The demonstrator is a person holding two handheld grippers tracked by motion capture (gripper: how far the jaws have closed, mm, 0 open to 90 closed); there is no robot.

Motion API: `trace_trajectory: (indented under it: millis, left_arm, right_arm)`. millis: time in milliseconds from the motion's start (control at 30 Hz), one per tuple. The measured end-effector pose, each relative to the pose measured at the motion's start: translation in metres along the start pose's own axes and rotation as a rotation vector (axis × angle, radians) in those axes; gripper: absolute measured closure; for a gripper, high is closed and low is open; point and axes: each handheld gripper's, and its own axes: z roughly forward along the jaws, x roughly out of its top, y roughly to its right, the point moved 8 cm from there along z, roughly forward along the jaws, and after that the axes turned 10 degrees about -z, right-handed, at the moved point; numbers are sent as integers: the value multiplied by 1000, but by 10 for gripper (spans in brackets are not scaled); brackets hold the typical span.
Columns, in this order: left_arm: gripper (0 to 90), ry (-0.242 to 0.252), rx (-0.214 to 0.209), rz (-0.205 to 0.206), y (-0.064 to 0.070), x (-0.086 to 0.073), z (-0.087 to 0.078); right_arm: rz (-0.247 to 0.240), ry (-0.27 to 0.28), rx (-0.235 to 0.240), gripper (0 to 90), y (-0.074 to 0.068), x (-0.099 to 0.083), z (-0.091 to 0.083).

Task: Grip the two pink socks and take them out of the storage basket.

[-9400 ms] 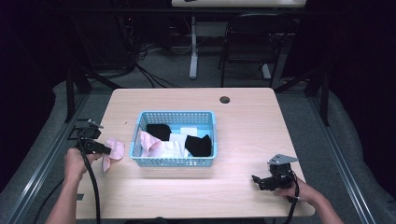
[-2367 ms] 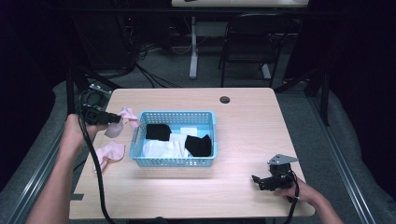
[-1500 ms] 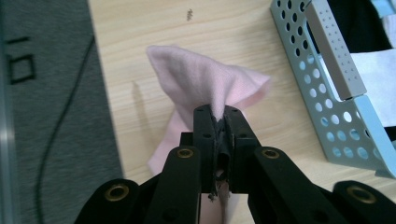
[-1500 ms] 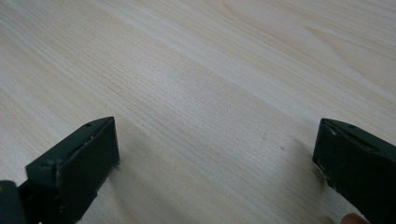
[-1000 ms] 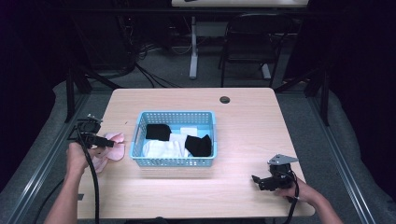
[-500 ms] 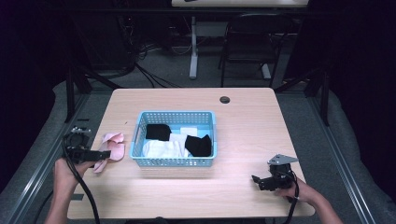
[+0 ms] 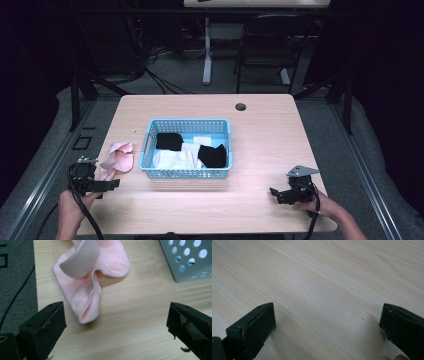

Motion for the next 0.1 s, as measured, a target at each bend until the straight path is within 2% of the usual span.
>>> trace_trajectory:
  millis: [100]
  left_arm:
    - [18,-9,2,1,0,-1,4]
  right_arm:
    - [-4,-6,4,0,0,0,0]
